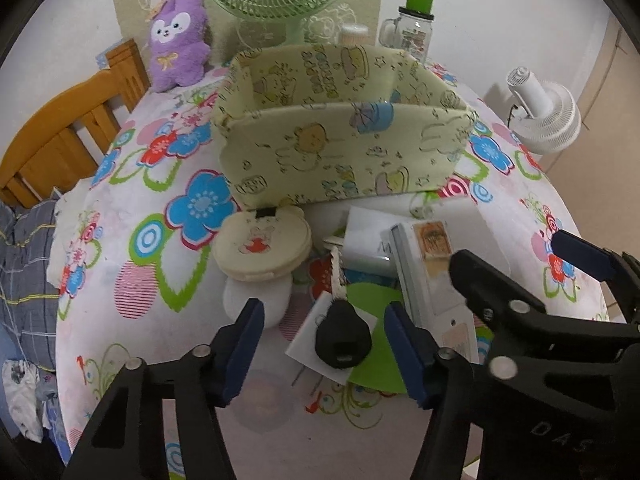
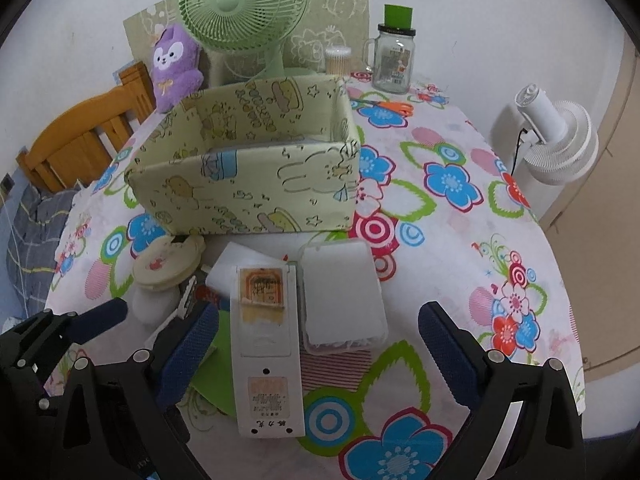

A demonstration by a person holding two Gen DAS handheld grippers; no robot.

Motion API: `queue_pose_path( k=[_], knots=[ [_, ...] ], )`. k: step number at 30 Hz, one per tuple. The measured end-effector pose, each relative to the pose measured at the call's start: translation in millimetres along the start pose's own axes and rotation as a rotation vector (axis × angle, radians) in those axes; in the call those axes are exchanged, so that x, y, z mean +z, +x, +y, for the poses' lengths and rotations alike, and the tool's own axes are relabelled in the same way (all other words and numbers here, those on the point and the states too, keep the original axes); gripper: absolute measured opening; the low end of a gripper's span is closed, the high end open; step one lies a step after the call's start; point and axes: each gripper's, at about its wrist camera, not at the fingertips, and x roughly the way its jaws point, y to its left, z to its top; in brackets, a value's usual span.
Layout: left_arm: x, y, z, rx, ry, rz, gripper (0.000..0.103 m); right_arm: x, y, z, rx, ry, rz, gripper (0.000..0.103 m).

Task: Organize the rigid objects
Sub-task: 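Move both tools down toward the loose items in front of the fabric box, then grasp the black car key with the left tool while the right tool grasps the white labeled device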

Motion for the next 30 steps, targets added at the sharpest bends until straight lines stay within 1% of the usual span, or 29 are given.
queue_pose_path(
  k=[3,5,6,10,16,20,28,30],
  knots=[
    [-2.8,2.8,-1.9,-0.007,0.009,0.009,0.054,-3.2,2.0,0.6,-0.002,0.007,0.01,0.1],
    [-4.7,3.2,-2.4,-0.016,0.007,0.016,0.045,-4.5,3.5,0.0,-0.004,0.014,0.017,0.1],
    [-5.5,3.2,-2.7,-0.021,0.005,0.019,0.045,-5.2,4.1,-0.2,-0.006,0.016,0.02,0.1],
    [-7.3,2.4,-4.7,-0.022,0.012,0.025,0.039,-6.9,4.6,1.6,-0.007,0.016,0.026,0.1],
    [-10.2,4.8,-5.7,-0.023,0.034,0.029,0.035,-9.1,8.8,8.4,0.004,0.007,0.034,0.1],
    [-10.9,6.0,-5.4,-0.013,0.045,0.019,0.032,-10.1,14.6,9.4,0.021,0.025,0.05,0.095],
    [-10.5,5.8,-2.8,-0.021,0.042,0.019,0.032,-13.1,25.9,11.7,0.063,0.079,0.095,0.087],
    [-10.1,5.9,-0.9,-0.02,0.043,0.021,0.031,-12.5,28.3,14.3,0.071,0.083,0.103,0.082]
  ],
)
